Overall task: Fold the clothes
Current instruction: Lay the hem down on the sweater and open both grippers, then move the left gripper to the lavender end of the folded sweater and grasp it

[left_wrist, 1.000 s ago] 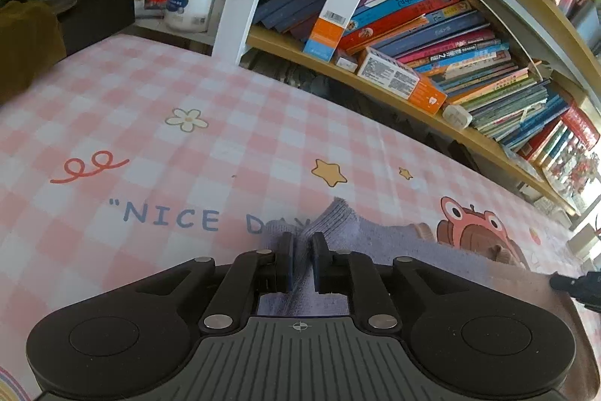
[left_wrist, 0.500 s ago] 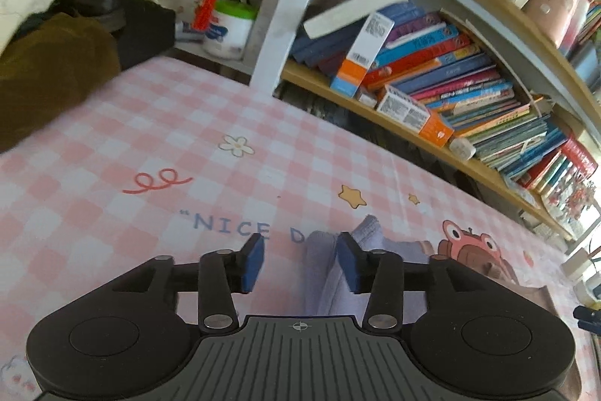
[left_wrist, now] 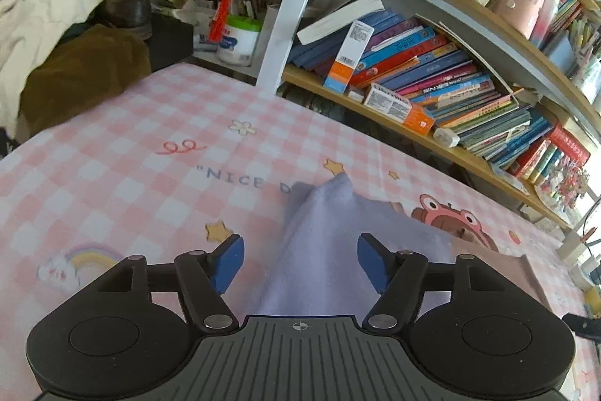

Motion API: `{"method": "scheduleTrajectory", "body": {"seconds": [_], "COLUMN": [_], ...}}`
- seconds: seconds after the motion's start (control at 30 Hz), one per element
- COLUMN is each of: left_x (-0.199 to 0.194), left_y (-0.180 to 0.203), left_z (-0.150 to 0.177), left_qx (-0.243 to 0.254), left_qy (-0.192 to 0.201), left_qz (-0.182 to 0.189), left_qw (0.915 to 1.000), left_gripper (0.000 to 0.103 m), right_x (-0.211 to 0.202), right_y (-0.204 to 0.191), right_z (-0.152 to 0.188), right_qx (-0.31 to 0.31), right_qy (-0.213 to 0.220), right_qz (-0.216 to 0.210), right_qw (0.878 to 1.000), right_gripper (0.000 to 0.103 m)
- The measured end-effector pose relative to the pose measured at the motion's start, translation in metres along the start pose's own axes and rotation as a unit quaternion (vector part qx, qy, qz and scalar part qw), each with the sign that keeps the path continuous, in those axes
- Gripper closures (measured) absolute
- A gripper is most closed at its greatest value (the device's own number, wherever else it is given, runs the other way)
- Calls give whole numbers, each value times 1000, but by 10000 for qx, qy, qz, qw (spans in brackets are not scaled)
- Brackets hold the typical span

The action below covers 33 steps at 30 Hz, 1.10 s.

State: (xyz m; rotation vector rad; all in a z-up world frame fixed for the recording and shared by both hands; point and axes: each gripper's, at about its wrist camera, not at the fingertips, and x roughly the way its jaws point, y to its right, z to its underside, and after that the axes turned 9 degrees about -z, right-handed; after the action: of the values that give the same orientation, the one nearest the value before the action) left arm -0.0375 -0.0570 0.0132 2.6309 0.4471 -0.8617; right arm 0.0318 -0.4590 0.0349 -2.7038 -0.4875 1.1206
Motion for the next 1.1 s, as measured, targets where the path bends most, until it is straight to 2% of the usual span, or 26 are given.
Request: {"method": "scheduleTrajectory", "body": {"seconds": [0.1, 0.33, 0.6, 0.73, 0.87, 0.97, 1.1], "left_x": [-13, -47, -77, -84, -83, -78, -59], "left_y": [14, 49, 66, 65, 58, 44, 19], "left_z": [13, 50, 96, 109, 111, 110, 106], "left_qx": [60, 206, 116, -80, -494, -1137, -2201], "left_qy": [-34, -121, -350, -538, -689, -747, -968], "left_qz": [-64, -122, -286, -326, -317, -177, 11], "left_qw": [10000, 9996, 9989, 9980, 9959, 9905, 9707], "left_gripper": [34, 31, 30, 20, 14, 12, 12], "right_x": [-10, -32, -53, -55, -55, -56, -54], "right_y": [8, 29, 47, 47, 42, 39, 35], "right_z": [11, 35, 57, 69, 77, 78, 76], "right_qx": [-7, -18, -248, -348, -494, -534, -527], "right_qy": [-90, -328, -567, -779, -951, -964, -973], "right_qz": [-96, -340, -575, -592, -611, -594, -525], "right_qw": [9999, 9989, 9964, 9946, 9924, 9921, 9925], "right_gripper": [26, 25, 24, 19, 16, 13, 12]}}
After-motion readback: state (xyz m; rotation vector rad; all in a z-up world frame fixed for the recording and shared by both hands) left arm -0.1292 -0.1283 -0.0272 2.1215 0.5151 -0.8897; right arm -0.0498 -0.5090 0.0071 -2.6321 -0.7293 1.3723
